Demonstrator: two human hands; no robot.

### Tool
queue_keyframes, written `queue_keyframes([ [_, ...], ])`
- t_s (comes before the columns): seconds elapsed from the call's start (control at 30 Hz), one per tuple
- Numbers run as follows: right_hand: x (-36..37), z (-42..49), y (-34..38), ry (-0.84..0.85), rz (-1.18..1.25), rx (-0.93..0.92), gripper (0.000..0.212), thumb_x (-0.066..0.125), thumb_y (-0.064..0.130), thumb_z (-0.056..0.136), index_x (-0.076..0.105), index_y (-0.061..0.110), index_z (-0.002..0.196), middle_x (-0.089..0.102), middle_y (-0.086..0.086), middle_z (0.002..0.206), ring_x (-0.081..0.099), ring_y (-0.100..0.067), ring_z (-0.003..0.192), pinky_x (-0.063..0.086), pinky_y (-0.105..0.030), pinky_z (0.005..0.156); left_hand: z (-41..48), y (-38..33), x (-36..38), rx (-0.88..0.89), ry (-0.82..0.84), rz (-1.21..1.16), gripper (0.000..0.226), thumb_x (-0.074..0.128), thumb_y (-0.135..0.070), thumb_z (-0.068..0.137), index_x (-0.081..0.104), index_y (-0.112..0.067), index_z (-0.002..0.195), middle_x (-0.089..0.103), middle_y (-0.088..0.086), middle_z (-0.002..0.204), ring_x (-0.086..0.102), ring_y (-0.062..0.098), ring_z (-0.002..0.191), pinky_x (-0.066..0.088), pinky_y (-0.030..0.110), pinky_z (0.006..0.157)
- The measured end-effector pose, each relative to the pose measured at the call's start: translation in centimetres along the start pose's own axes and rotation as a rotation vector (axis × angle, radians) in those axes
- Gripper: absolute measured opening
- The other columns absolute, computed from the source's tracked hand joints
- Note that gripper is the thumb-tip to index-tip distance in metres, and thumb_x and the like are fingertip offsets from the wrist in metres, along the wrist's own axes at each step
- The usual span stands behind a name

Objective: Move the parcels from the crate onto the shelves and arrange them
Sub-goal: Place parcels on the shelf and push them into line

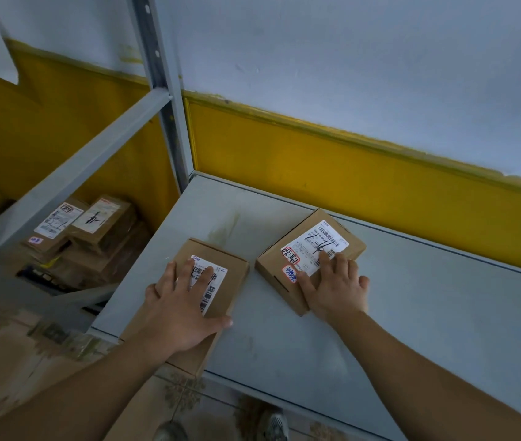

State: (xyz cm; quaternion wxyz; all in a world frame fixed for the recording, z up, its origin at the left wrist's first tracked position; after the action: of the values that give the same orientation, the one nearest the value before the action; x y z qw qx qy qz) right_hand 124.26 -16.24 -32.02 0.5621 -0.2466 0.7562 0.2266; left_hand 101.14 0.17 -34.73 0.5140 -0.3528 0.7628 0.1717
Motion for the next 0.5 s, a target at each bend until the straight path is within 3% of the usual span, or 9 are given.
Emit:
queue_keyframes([
  [0.07,0.1,-0.2,0.1,0.052,-0.064,-0.162,0.090,0.010,0.086,0.082,0.009,0.036,0.157,0.005,-0.001,0.166,0.003,-0.025,0.151,0.009,-0.046,0.120,0.2,0.5,-0.2,0.031,0.000,0.009,0.107,0.034,-0.089,0.069,-0.010,-0.037,0.151,-0.023,-0.001,0.159,-0.024,0.031,0.145,0.005,0.059,0.116],
  [0.13,0.7,-0.7,-0.2,0.141,-0.172,-0.325,0.114,-0.018,0.096,0.056,-0.004,0.042,0.156,-0.010,0.002,0.167,-0.013,-0.023,0.152,-0.003,-0.044,0.122,0.2,1.0,-0.4,0.067,0.006,0.011,0.106,0.035,-0.089,0.070,-0.009,-0.038,0.152,-0.023,-0.002,0.159,-0.024,0.029,0.145,0.004,0.058,0.116],
  [0.23,1.7,-0.4,-0.8,0.165,-0.209,-0.286,0.124,-0.033,0.094,0.042,-0.014,0.043,0.154,-0.018,0.000,0.165,-0.018,-0.026,0.152,-0.007,-0.043,0.122,-0.1,1.6,-0.5,0.101,0.021,0.012,0.112,0.030,-0.094,0.063,-0.009,-0.038,0.152,-0.024,-0.004,0.159,-0.026,0.026,0.144,0.002,0.057,0.116],
  [0.37,1.6,0.7,2.2,0.044,-0.037,0.036,0.092,-0.001,0.082,0.082,-0.003,0.031,0.158,-0.004,-0.011,0.166,-0.003,-0.036,0.152,0.002,-0.049,0.122,-0.4,2.0,-0.6,0.126,0.024,0.018,0.125,0.011,-0.101,0.045,-0.008,-0.039,0.152,-0.024,-0.004,0.159,-0.026,0.024,0.144,0.001,0.056,0.116],
  [0.43,1.3,1.2,5.0,0.045,0.023,0.039,0.081,0.012,0.074,0.093,0.003,0.029,0.159,-0.001,-0.012,0.166,-0.001,-0.036,0.152,0.004,-0.050,0.120,-0.3,2.2,-0.6,0.135,0.020,0.008,0.125,0.011,-0.100,0.045,-0.007,-0.039,0.152,-0.022,-0.005,0.159,-0.026,0.024,0.144,0.002,0.056,0.116],
  [0.5,0.4,1.9,7.5,0.049,0.033,-0.071,0.075,0.022,0.071,0.095,0.011,0.032,0.158,0.004,-0.006,0.167,0.003,-0.032,0.152,0.008,-0.048,0.120,0.0,2.3,-0.5,0.155,0.020,0.018,0.121,0.021,-0.101,0.051,-0.005,-0.039,0.152,-0.020,-0.005,0.160,-0.024,0.025,0.145,0.005,0.056,0.116],
])
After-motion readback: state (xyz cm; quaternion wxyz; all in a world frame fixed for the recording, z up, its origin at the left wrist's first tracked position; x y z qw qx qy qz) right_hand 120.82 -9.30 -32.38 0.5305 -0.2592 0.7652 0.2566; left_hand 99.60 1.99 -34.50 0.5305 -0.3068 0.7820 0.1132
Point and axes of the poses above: each hand's wrist, its own z-axis towards the middle knuckle, its own x-axis out of the palm, y = z × x, the point moved 8 cm from there along z, towards the middle knuckle
